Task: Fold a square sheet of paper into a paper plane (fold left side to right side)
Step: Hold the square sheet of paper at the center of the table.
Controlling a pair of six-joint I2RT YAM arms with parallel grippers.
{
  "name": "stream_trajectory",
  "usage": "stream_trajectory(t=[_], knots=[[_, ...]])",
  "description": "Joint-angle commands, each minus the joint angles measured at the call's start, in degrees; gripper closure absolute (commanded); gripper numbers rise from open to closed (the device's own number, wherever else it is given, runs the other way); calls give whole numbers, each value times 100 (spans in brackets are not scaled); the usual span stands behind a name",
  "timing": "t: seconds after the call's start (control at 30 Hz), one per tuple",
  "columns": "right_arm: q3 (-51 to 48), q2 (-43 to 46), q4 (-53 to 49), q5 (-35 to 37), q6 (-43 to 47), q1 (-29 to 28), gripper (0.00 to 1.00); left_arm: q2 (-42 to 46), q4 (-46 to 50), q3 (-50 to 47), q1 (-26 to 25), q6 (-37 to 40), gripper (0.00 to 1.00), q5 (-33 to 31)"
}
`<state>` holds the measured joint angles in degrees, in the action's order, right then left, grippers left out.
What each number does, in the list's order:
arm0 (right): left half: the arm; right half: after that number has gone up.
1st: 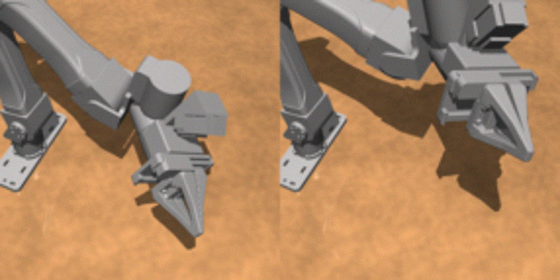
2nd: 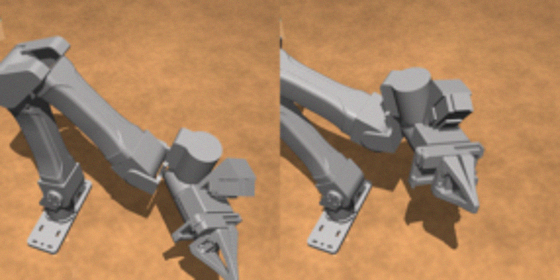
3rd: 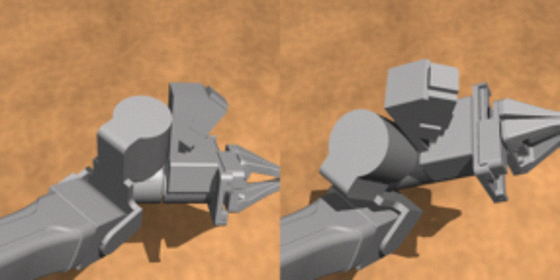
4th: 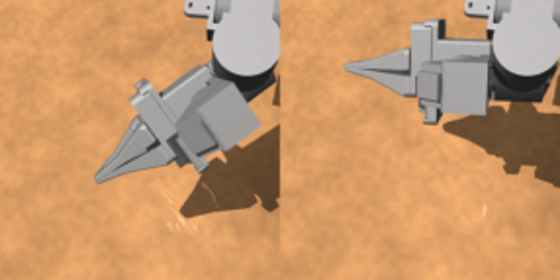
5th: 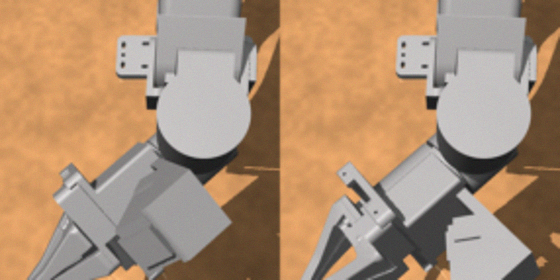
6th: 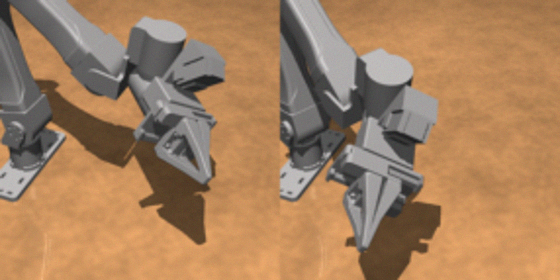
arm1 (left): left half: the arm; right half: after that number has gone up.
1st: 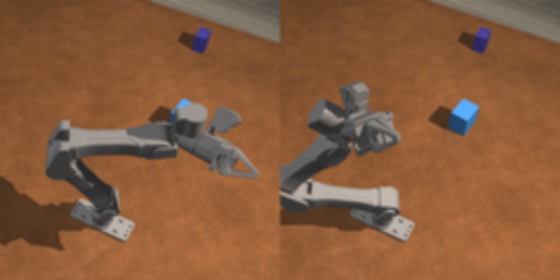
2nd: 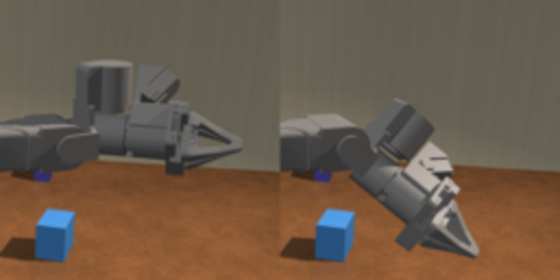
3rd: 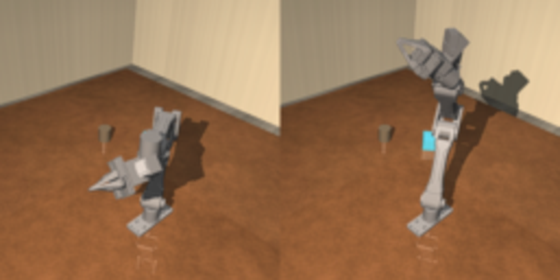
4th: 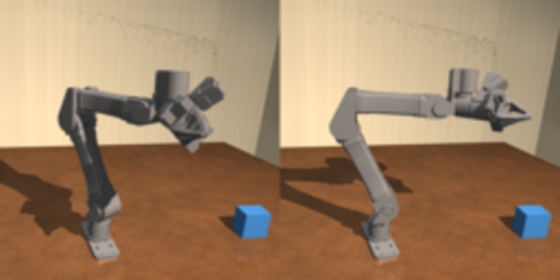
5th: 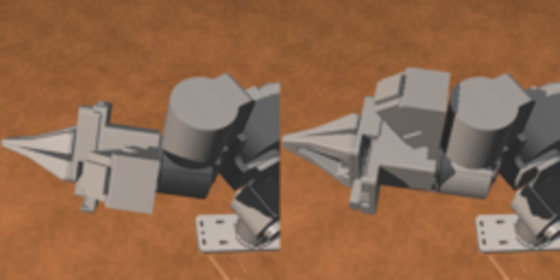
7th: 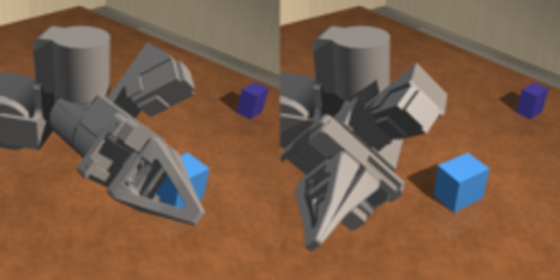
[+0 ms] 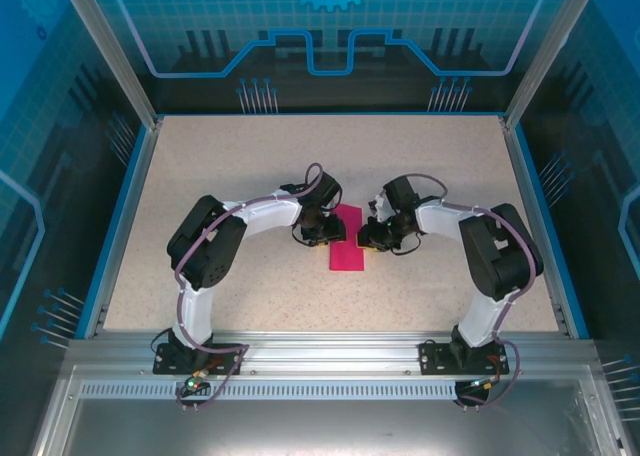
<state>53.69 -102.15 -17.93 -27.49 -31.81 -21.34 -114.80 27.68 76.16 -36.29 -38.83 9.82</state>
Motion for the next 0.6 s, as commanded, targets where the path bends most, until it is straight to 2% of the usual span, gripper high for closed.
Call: stream_trajectory(t=[0.0, 0.3, 0.57], knots=[[161, -211, -27, 15, -66, -72, 83, -306, -61, 56, -173, 104, 54, 122], [132, -593, -536, 519, 140, -44, 86, -95, 55, 67, -168, 181, 53, 27], [-56, -780, -517, 591, 183, 39, 87, 626, 287, 66, -10, 330, 49, -50]])
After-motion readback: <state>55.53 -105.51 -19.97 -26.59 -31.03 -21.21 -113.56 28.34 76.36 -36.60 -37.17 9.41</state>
